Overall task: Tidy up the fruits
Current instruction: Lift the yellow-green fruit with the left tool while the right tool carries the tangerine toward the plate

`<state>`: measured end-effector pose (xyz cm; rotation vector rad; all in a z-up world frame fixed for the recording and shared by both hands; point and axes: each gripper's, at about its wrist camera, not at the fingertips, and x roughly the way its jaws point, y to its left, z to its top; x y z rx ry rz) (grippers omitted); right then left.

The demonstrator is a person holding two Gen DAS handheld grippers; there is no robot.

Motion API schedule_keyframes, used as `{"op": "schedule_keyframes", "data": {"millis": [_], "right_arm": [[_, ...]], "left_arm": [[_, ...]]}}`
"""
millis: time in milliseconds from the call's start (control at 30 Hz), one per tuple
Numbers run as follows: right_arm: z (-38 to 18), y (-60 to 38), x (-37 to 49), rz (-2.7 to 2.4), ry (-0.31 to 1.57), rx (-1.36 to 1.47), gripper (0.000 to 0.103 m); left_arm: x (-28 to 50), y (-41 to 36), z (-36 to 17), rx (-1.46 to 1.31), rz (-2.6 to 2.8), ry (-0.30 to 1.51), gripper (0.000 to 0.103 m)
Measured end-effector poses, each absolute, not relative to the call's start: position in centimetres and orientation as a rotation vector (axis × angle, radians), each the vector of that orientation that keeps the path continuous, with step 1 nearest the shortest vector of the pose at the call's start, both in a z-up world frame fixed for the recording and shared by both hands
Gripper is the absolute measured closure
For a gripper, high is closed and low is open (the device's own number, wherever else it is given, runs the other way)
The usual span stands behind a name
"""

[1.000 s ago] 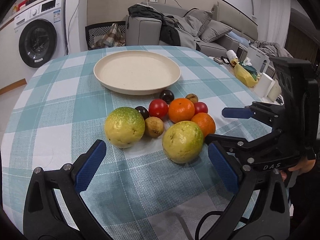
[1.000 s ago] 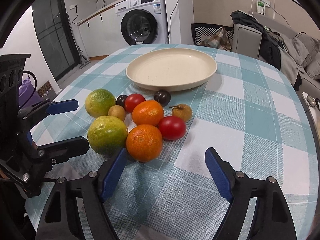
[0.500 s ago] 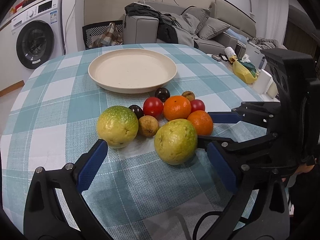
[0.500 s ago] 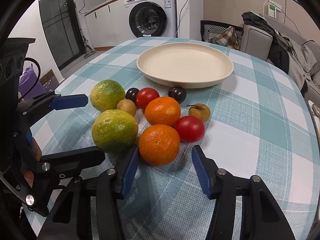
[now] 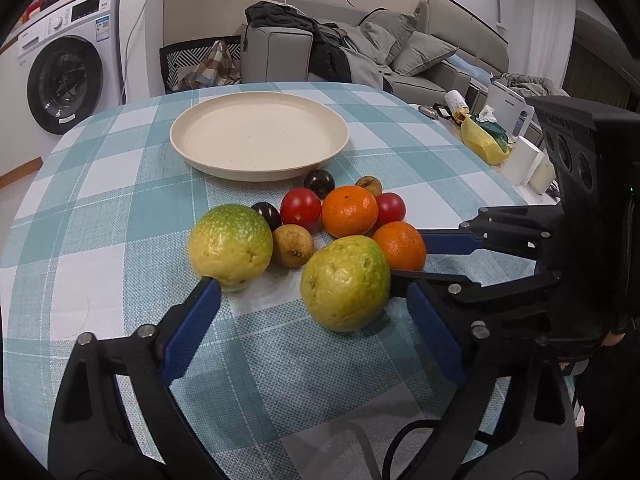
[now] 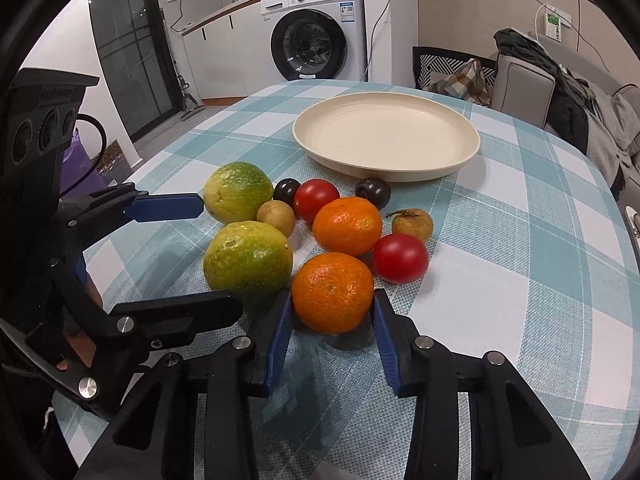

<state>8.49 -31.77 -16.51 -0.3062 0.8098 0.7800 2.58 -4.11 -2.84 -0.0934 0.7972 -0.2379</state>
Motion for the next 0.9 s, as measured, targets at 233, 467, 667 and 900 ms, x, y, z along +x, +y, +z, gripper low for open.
{"op": "schedule_keyframes", "data": {"millis": [233,467,667,900], "right_arm": [[-16.5,-31.8,8.4,0.792,0.813,-0.303,0.063],[-16.5,-31.4,7.8,0.809,0.803,-0.323,0.063],[-16.5,-31.6,8.0,0.805,0.800,-0.311,0.063],[-16.4,-31.6,8.0,0.800,0.798,-0.307,0.063]], "left_arm": [[2.9,-4.6,-3.4,-0.106,-0.302,0.832,0.048],[2.8,-4.8,-3.3,-0.108,-0.314,0.829,0.057],[2.4,-4.4,-3.0,-0.124,-0.319,0.801,0.058],[1.9,-4.1,-2.5,-0.133,-0.329,0.773,0.059]]}}
